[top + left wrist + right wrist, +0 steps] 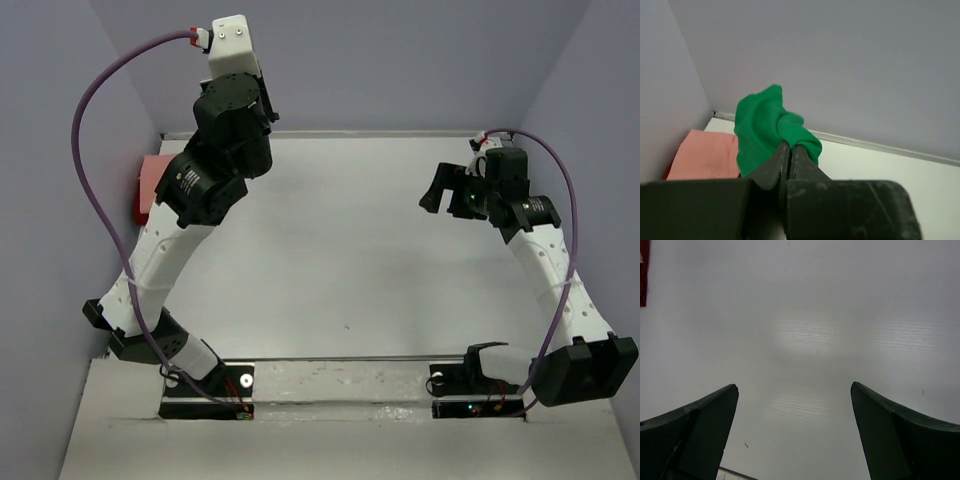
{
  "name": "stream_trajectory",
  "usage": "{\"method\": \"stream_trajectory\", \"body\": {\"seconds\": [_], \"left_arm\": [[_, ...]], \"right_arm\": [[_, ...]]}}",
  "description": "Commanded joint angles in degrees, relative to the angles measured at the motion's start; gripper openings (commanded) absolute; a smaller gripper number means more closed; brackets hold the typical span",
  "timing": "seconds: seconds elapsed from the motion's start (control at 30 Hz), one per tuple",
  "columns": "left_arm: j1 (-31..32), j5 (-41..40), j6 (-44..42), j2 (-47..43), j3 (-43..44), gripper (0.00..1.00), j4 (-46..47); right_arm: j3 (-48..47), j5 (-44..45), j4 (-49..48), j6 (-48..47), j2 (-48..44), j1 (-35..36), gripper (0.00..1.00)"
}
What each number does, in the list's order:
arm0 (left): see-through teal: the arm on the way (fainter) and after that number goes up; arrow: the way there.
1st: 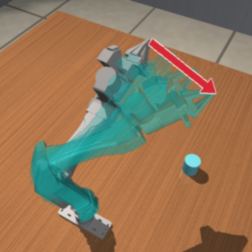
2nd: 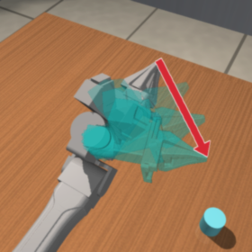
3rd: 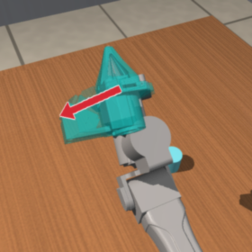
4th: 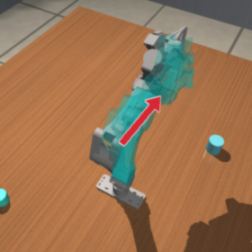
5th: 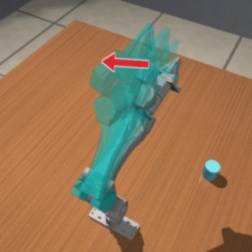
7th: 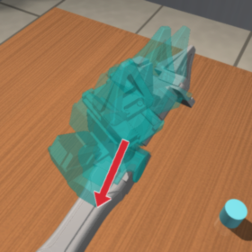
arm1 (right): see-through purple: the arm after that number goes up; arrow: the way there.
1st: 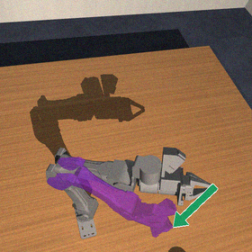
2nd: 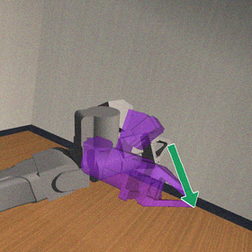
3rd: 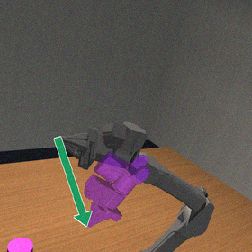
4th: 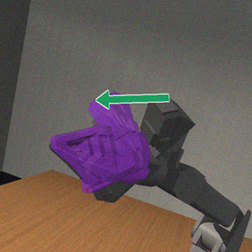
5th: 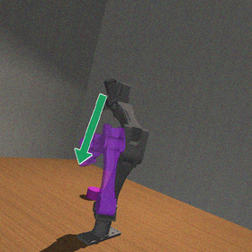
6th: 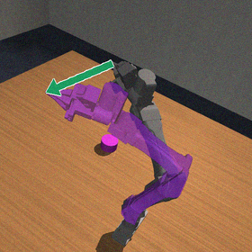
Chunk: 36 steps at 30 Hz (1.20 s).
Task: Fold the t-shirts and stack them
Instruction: Move the tshirt to the center of the board
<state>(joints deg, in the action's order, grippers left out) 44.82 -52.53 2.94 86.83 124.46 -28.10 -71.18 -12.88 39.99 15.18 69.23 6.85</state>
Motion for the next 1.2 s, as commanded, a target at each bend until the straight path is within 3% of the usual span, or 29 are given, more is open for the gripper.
{"method": "stream_trajectory", "body": {"seconds": [0.0,0.03,0.1,0.13,0.2,0.23,0.27,0.3,0.33,0.37,0.4,0.47,0.87,1.17], "left_arm": [[1.59,6.96,-4.0,-2.36,5.51,0.07,3.23],[1.59,15.45,-3.04,-3.23,4.66,0.12,4.44],[2.02,19.13,0.21,-8.91,-3.9,0.14,10.22],[4.55,11.13,0.49,-10.35,-6.05,0.14,15.65],[8.95,-4.52,-3.53,-9.67,-5.99,0.0,16.76],[11.93,-18.34,-7.82,-8.44,-3.29,0.0,17.63],[12.74,-24.31,-12.3,-7.21,-2.57,0.0,19.55],[13.01,-28.63,-22.0,-6.07,-3.6,0.0,22.44],[13.01,-33.81,-27.32,-6.49,-5.62,0.0,32.91],[13.01,-34.73,-31.55,-7.54,-8.33,0.0,38.76],[13.19,-35.26,-39.16,-10.86,-14.63,0.0,51.52],[13.8,-36.05,-43.44,-13.43,-18.11,0.0,58.57],[14.42,-40.01,-51.28,-12.38,-18.82,0.0,59.39],[15.39,-41.42,-52.16,-13.7,-19.61,0.0,60.0]], "right_arm": [[-3.35,1.28,-0.26,-0.24,-0.06,0.53,1.0],[-3.27,1.2,-0.43,-0.24,0.03,0.53,1.0],[-3.18,0.93,-0.52,-0.06,0.46,0.53,1.0],[-3.18,1.02,-0.44,0.02,0.38,0.53,1.0],[-3.09,0.84,-0.44,0.03,0.29,0.53,1.0],[-3.09,0.93,-0.44,0.03,-0.06,0.53,1.0],[-3.0,0.93,-0.35,-0.06,-0.32,0.53,1.0],[-3.0,0.93,-0.26,-0.15,-0.5,0.53,1.0],[-2.92,0.93,-0.26,-0.24,-0.76,0.53,1.0],[-2.91,1.11,-0.26,-0.24,-0.85,0.53,1.0],[-2.91,1.02,-0.26,-0.15,-0.94,0.53,1.0],[-3.09,0.76,-0.35,-0.06,-0.42,0.53,1.0],[-7.57,5.67,2.89,-0.5,-1.29,0.53,1.0],[-20.66,20.35,11.24,-1.21,0.46,1.06,0.99]]}}
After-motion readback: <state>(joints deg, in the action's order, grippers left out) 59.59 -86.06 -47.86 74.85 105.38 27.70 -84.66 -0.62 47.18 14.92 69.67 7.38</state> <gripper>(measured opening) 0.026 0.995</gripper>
